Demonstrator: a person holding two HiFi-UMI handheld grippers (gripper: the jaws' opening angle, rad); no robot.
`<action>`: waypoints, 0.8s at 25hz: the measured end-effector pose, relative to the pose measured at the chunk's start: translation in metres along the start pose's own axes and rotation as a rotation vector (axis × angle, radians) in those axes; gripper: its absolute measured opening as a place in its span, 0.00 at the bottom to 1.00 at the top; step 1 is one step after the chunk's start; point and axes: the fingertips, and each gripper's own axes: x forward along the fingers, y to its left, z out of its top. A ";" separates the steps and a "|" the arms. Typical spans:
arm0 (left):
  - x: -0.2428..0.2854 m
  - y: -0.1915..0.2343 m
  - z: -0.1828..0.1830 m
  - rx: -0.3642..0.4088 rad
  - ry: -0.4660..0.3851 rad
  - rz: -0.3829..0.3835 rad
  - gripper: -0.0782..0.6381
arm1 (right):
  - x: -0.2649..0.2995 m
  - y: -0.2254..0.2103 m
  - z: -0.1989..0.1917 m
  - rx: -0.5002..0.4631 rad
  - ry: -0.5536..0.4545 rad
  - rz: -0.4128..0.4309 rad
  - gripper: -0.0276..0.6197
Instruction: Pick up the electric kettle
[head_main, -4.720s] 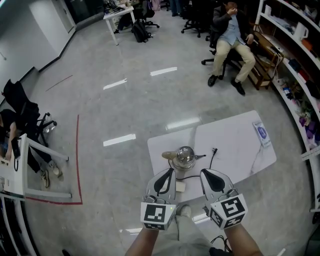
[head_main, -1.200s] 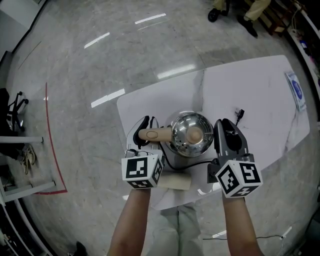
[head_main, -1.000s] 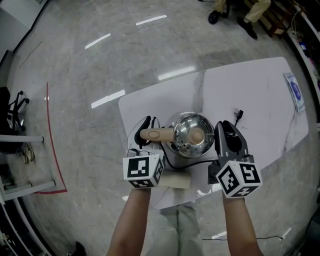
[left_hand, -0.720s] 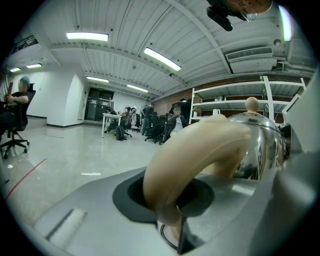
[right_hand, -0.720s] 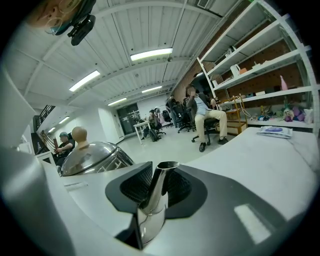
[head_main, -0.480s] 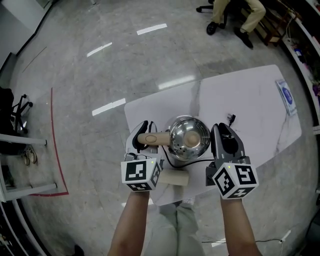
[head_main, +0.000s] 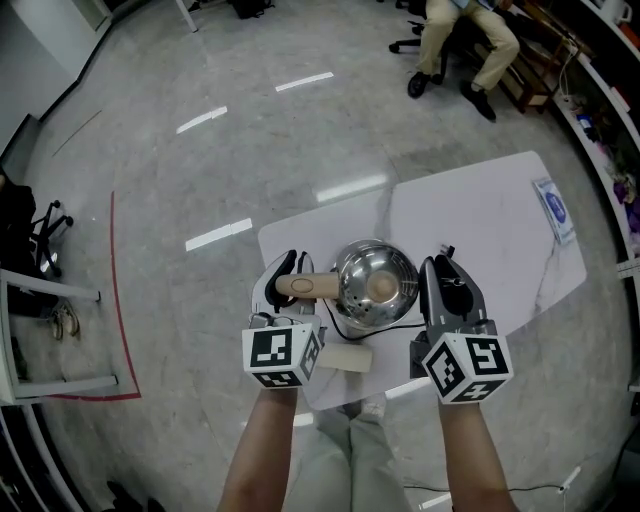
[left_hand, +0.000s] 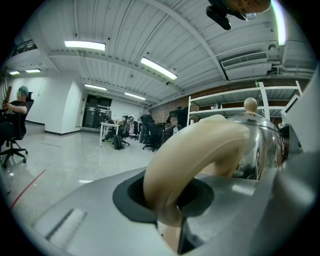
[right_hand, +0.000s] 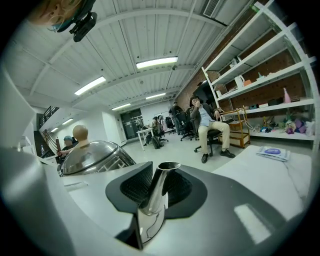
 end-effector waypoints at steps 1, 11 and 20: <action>-0.002 -0.001 0.006 0.004 -0.001 -0.002 0.19 | -0.002 0.002 0.005 -0.001 -0.003 0.002 0.18; -0.022 -0.016 0.065 0.036 -0.008 -0.011 0.19 | -0.031 0.017 0.053 -0.005 -0.022 0.014 0.17; -0.041 -0.031 0.123 0.039 -0.007 -0.042 0.19 | -0.060 0.034 0.109 -0.035 -0.024 0.011 0.17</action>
